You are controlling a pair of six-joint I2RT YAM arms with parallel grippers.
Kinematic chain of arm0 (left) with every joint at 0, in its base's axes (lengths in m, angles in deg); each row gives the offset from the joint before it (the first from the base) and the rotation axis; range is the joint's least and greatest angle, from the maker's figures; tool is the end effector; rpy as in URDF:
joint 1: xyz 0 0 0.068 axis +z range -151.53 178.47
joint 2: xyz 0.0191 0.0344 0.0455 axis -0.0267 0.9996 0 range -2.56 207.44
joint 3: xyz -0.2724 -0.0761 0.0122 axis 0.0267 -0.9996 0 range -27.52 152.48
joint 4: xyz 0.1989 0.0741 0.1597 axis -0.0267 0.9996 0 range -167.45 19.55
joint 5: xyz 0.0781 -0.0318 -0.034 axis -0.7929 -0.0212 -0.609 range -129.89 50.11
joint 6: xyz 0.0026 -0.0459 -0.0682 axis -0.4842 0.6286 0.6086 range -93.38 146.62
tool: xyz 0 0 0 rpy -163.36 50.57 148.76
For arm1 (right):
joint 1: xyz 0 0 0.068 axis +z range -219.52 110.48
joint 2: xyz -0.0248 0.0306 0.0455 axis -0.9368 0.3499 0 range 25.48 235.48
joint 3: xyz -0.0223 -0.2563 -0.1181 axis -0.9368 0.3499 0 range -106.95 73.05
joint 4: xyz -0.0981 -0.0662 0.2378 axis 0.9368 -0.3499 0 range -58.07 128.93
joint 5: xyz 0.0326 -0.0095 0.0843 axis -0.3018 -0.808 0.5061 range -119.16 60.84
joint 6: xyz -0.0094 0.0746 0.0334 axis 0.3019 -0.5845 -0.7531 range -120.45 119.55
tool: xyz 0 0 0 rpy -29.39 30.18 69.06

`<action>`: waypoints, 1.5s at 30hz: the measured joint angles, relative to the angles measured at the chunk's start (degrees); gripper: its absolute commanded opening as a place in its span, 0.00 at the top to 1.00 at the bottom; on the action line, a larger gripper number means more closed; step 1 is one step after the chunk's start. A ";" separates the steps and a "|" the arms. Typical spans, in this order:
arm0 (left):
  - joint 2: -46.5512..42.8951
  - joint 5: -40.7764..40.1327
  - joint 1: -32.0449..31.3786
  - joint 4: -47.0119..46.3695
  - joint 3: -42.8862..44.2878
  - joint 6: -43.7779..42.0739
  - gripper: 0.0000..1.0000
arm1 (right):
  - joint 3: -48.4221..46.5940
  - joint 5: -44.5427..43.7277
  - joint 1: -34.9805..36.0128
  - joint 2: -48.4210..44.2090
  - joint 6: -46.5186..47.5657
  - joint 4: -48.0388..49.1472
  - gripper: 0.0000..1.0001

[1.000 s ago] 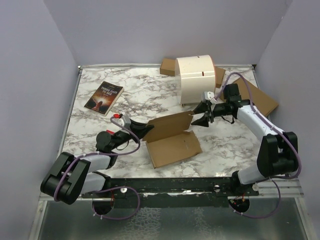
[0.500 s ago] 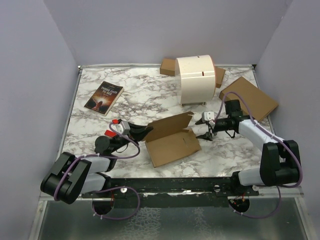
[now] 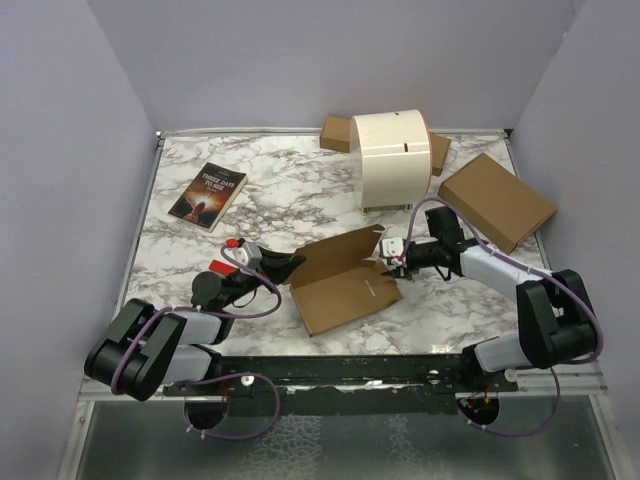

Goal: Fold the paper box

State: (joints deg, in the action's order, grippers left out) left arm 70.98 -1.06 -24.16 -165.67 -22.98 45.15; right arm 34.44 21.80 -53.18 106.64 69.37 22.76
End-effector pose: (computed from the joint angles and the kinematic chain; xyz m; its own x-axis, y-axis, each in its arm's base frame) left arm 0.1766 -0.1223 0.2083 0.0193 -0.2763 -0.9609 0.8989 0.4255 -0.1043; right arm 0.2376 0.1277 0.1586 0.2467 -0.5437 -0.8022 -0.9644 -0.0563 -0.2584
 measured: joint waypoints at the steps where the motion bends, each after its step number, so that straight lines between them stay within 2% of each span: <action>1: 0.00 -0.31 0.00 0.00 -0.11 0.04 1.00 | 0.07 -0.85 0.15 0.22 -0.33 0.79 0.53; 11: 0.35 -2.62 0.00 0.00 -0.31 2.47 1.00 | 0.37 -6.82 3.26 3.28 -2.45 5.68 0.53; 20: 0.85 -3.72 0.00 -0.02 -0.39 4.87 1.00 | 0.37 -8.37 4.63 5.09 -3.13 5.79 0.56; 34: 0.83 -3.76 0.00 -0.02 -0.39 5.95 1.00 | 0.02 -10.75 5.03 6.08 -6.21 7.21 0.54; 36: 0.83 -3.76 0.00 -0.02 -0.39 6.08 1.00 | -0.09 -10.86 5.09 6.49 -6.58 7.23 0.57; 45: 0.83 -3.76 0.00 -0.02 -0.39 6.43 1.00 | -0.79 -10.95 6.88 7.13 -6.64 7.06 0.84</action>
State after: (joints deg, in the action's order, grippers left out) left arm 71.81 -4.82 -24.16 -165.70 -23.38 51.57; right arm 33.65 10.84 -46.30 113.77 62.73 29.82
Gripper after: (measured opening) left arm 0.018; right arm 0.230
